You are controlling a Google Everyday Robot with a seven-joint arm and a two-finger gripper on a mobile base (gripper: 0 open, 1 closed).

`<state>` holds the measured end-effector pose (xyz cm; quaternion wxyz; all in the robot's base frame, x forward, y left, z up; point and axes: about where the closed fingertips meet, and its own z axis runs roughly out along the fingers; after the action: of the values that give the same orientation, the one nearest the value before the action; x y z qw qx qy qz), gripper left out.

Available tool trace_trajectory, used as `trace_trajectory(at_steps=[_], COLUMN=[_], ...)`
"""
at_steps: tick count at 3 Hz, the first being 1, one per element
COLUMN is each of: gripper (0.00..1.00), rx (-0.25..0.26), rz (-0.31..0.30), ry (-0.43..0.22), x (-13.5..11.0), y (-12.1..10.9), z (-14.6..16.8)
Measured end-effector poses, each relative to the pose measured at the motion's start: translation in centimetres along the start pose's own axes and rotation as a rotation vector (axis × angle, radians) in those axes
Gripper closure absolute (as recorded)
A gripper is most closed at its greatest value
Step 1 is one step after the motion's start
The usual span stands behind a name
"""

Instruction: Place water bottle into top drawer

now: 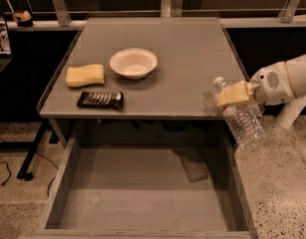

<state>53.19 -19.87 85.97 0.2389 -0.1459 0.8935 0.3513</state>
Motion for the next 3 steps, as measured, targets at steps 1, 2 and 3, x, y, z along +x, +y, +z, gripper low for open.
trace_trajectory(at_steps=[1, 2, 3], gripper=[1.00, 1.00, 1.00], rx=[-0.051, -0.074, -0.133], rz=[-0.018, -0.025, -0.010], ry=[-0.006, -0.021, -0.033], x=[3.1, 5.7, 9.5], y=[2.7, 4.8, 7.0], z=[-0.1, -0.7, -0.9])
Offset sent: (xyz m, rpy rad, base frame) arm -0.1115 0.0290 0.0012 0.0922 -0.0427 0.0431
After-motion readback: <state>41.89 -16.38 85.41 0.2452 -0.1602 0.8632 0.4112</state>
